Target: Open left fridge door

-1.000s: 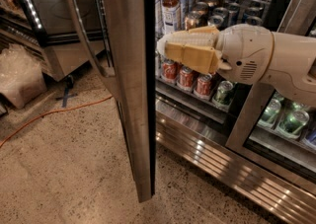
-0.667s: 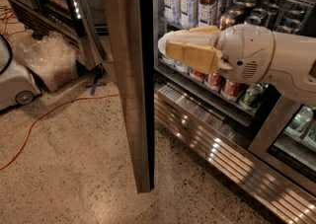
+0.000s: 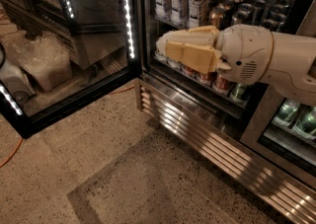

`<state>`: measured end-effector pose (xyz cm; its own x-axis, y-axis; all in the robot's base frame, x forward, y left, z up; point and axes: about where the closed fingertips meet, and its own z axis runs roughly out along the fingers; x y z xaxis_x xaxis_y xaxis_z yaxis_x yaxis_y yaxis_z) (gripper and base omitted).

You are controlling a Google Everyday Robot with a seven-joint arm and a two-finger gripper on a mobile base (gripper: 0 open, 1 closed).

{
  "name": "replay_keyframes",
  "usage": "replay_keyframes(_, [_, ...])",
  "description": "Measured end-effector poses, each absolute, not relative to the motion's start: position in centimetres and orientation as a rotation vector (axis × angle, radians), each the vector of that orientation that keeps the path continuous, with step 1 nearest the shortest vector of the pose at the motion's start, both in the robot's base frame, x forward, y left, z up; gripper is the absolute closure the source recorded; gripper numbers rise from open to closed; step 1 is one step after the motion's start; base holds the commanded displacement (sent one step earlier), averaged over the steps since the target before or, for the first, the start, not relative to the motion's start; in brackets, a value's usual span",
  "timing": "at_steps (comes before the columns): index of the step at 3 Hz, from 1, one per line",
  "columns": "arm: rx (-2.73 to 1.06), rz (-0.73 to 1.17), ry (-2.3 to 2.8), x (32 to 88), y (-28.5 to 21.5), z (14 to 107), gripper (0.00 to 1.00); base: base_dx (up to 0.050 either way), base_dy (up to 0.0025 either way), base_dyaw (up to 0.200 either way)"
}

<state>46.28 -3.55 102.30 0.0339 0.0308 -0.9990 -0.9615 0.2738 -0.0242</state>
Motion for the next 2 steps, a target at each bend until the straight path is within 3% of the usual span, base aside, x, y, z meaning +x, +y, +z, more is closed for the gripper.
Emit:
replay_keyframes(1, [-0.992, 0.999, 1.281, 46.28, -3.55, 102.30, 1.00, 0.000, 0.00001, -0.194])
replay_keyframes(2, [-0.992, 0.999, 1.281, 46.28, -3.55, 102.30, 1.00, 0.000, 0.00000, 0.000])
